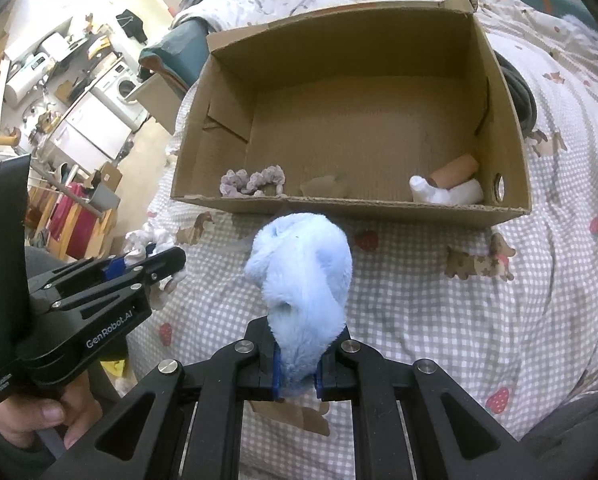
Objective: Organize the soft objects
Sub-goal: 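Carry the lace cloth in the left gripper over the box while the right gripper carries the blue bundle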
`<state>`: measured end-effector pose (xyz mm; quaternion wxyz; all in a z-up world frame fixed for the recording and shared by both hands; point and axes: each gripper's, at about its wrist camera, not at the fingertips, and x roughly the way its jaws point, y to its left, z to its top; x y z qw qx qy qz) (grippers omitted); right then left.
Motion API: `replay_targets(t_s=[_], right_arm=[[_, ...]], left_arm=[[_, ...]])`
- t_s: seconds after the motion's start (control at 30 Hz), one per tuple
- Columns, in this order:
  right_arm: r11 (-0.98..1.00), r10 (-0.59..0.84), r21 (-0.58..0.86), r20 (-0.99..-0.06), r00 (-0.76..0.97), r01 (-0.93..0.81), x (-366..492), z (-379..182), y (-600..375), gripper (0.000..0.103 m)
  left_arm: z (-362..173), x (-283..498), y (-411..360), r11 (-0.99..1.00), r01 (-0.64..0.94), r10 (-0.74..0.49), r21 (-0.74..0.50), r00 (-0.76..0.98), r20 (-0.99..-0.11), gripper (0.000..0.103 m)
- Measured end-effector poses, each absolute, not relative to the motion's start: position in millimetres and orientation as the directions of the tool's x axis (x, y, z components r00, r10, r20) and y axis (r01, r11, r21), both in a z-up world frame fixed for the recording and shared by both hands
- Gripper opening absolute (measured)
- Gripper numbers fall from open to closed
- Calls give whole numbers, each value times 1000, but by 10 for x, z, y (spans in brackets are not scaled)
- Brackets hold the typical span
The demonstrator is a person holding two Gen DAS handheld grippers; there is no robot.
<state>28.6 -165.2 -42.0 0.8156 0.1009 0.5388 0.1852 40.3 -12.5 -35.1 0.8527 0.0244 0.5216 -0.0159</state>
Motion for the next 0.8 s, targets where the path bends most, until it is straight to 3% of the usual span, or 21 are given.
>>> replay_targets(t_s=[0.6,0.8], right_arm=[[889,452,412,-728,515,-199,374,304,-2048,13],[901,427,393,-721,546,-184,639,386,-2153,13]], left_arm=[[381,632,-116,983,133,-181,-128,549,-816,19],[496,912,-147,981,157,-182,-111,570,-802,19]])
